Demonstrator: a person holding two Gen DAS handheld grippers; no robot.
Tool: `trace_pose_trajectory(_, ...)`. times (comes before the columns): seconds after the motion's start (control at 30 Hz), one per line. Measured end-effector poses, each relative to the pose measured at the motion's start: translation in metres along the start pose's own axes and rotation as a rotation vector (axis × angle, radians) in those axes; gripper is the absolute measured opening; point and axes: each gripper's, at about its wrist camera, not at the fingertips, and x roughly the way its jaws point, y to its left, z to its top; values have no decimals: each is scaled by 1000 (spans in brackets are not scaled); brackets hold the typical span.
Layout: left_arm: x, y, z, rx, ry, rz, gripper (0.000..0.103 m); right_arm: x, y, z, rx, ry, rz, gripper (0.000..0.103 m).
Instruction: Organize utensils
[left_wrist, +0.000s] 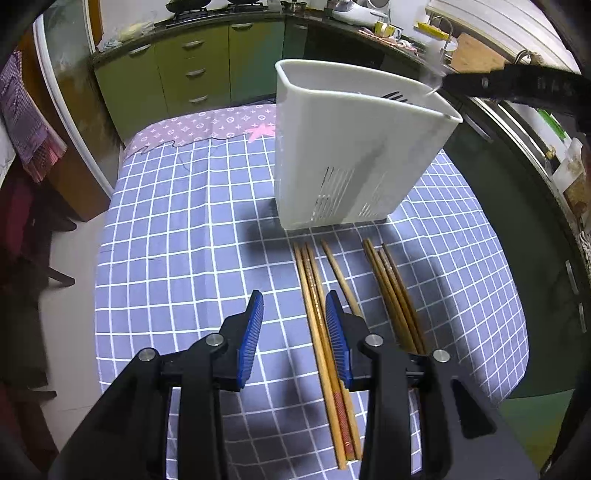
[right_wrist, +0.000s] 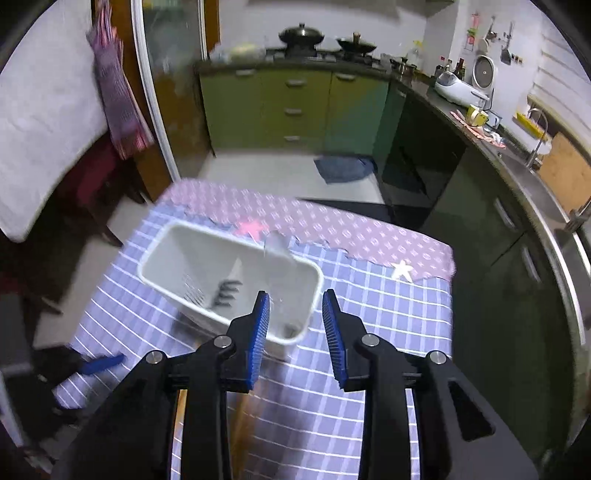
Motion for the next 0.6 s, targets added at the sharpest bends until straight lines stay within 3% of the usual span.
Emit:
trace_pose_trajectory(0.13, 3, 3, 3, 5, 5, 19, 34, -11, -6, -10, 21, -25, 30, 32)
trace_pose_trajectory(0.27, 25, 4, 4, -5, 86, 4, 34, -25, -13, -31, 28, -33, 59, 37)
trace_pose_trajectory(0.4, 47, 3, 2, -19, 161, -6, 33, -23, -21, -58, 20, 6, 62, 37)
trace_pose_trajectory(0.47, 57, 0, 3, -14, 190, -7, 25, -17, -27, -71, 28, 34, 74, 39)
trace_pose_trajectory(0.6, 68, -8, 2, -13, 232, -12, 25, -3, -37, -91, 45, 77, 80, 39)
